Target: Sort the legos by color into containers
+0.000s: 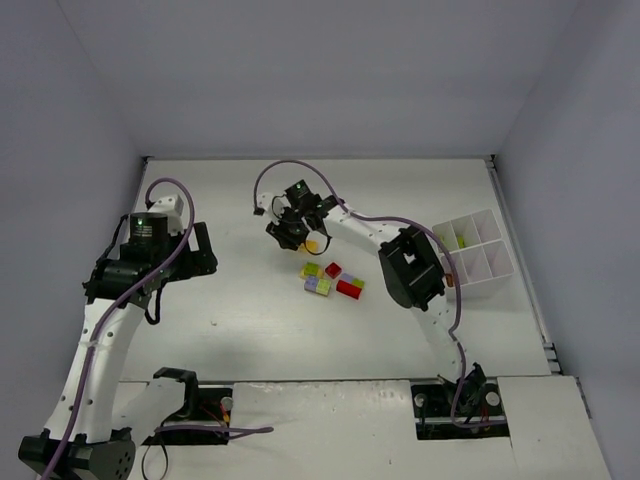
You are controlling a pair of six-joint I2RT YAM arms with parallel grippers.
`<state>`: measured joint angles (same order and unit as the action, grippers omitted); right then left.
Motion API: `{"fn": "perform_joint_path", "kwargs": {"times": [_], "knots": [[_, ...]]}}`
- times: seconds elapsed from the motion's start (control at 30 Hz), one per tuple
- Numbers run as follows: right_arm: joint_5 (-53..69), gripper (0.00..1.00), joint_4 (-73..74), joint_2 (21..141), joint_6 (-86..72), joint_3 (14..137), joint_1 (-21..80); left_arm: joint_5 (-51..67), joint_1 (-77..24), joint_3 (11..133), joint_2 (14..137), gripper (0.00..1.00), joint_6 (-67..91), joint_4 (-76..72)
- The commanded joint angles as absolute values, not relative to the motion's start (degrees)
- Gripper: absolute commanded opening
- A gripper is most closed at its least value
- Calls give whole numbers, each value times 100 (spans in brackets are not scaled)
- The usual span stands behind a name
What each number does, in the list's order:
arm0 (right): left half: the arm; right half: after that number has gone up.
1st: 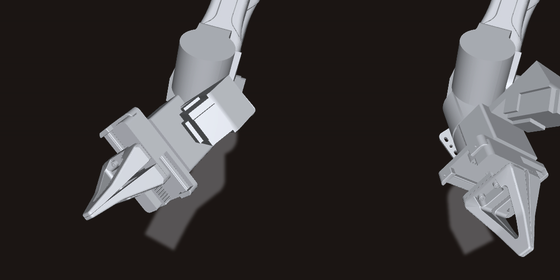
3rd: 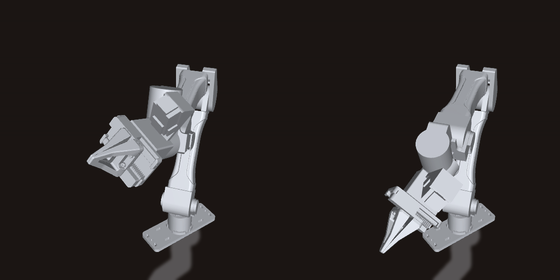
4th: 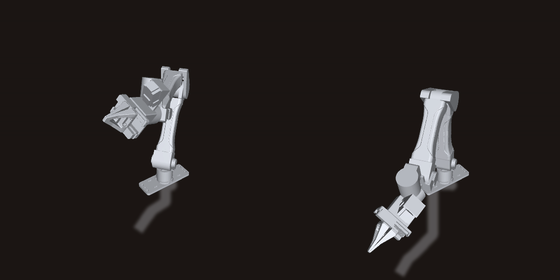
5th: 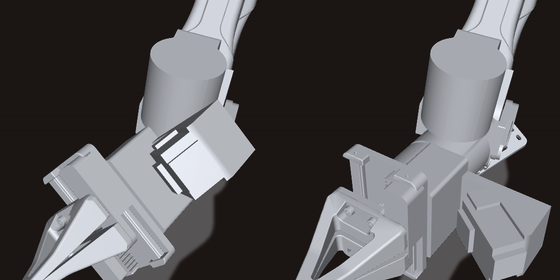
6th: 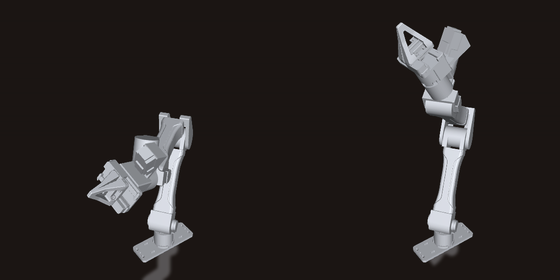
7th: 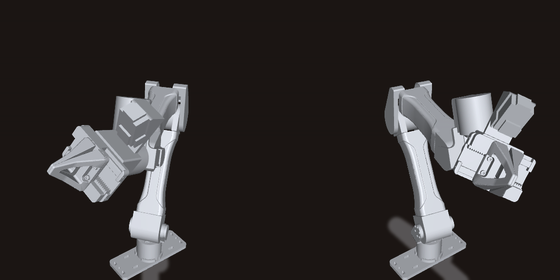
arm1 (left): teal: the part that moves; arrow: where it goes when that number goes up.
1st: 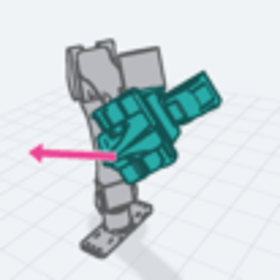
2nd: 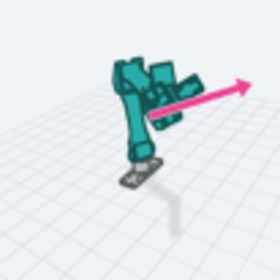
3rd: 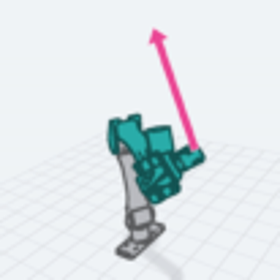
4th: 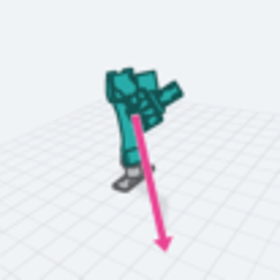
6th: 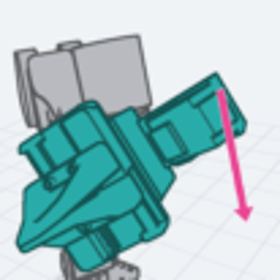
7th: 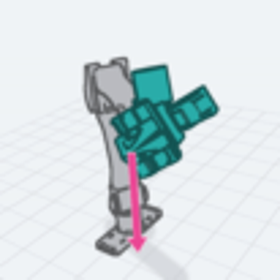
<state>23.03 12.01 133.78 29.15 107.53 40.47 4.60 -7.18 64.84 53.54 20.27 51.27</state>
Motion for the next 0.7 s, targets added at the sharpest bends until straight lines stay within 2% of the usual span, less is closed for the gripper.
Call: {"fn": "perform_joint_path", "kwargs": {"times": [0.0, 0.27, 0.5, 0.67], "knots": [[1909, 0, 687, 12587, 2463, 10926, 3903, 387, -747, 6548, 5256, 85, 2109, 5115], [1266, 0, -315, 10604, 1539, 9029, 3131, 404, -747, 6688, 5308, 85, 2136, 5045], [633, 0, -369, 8905, 1292, 7060, 2453, 536, -756, 6873, 5502, 85, 2127, 4887], [336, 0, -282, 7737, 1046, 5943, 1566, 703, -756, 6952, 5713, 85, 2144, 4720]]}}
